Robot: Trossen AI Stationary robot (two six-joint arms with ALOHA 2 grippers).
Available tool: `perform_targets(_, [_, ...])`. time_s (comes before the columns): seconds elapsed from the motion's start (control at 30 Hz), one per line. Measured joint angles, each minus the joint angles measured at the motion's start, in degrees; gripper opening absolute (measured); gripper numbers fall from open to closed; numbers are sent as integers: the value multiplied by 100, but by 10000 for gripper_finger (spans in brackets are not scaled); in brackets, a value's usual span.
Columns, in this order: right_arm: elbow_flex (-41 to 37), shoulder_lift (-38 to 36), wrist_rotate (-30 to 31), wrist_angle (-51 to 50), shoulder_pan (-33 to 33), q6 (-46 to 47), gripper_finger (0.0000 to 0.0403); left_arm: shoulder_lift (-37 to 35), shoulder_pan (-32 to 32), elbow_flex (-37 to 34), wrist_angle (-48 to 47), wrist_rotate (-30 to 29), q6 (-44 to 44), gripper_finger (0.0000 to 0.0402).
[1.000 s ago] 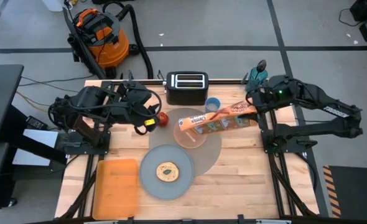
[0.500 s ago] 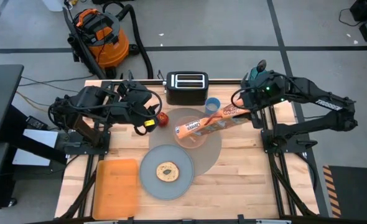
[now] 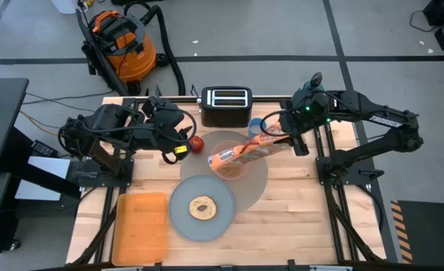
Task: Arrange a breakfast setting
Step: Pour the cereal from the cereal box into the orange bowl
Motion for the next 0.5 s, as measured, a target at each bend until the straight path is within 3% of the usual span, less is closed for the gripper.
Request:
perform_targets(0.27, [0, -23, 419, 49, 0, 21, 213, 0, -20, 0, 0, 13, 26, 215])
perform_targets(0.5, [-2, -27, 322, 204, 40, 130, 213, -2, -17, 0, 0, 13, 31, 215])
